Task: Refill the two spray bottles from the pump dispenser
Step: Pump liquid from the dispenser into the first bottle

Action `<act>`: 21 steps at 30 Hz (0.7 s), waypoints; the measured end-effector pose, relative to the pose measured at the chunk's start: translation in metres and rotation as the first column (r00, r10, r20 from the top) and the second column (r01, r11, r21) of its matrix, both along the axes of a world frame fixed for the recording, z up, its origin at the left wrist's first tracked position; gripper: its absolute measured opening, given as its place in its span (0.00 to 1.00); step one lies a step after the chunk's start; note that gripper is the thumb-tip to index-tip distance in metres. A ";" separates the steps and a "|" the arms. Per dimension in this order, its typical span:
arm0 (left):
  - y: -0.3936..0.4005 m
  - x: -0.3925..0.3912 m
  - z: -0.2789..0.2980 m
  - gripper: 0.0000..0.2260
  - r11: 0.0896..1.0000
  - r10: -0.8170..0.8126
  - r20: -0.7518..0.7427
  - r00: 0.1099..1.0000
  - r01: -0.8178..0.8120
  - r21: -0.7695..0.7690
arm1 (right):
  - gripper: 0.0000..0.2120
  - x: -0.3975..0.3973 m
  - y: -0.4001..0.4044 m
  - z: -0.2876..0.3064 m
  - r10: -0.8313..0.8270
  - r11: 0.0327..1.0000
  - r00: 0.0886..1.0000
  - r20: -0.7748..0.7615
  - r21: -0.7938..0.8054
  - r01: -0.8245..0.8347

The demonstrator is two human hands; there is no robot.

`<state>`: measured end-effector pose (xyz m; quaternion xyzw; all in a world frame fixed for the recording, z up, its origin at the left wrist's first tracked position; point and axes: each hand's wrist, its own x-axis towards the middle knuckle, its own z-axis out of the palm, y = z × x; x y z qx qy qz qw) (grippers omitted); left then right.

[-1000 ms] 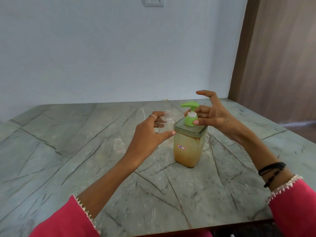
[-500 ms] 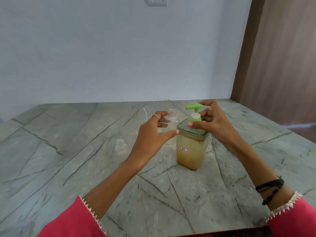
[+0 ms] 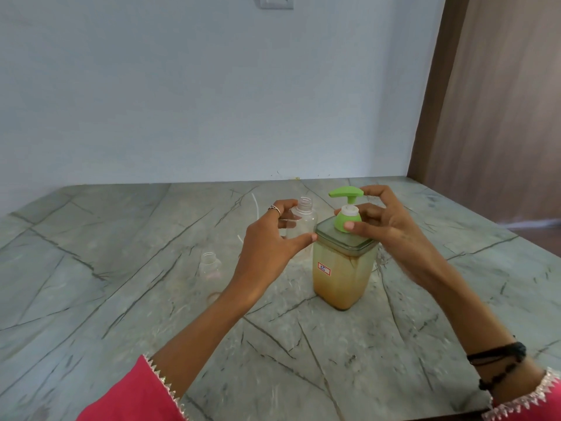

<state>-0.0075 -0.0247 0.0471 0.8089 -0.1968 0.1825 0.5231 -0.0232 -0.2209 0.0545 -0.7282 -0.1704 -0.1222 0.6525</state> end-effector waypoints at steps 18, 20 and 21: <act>-0.002 0.003 -0.004 0.23 1.000 0.007 -0.031 1.000 -0.008 -0.028 | 0.26 0.001 -0.002 0.000 0.044 0.999 0.998 -0.043 0.025 -0.043; -0.001 0.003 -0.003 0.23 1.000 0.002 -0.030 1.000 -0.003 -0.028 | 0.24 0.002 -0.001 0.000 0.026 0.999 0.999 -0.034 0.024 -0.025; -0.001 0.003 -0.003 0.23 1.000 -0.002 -0.029 1.000 0.001 -0.027 | 0.23 0.002 -0.001 0.000 0.015 1.000 1.000 -0.028 0.021 -0.015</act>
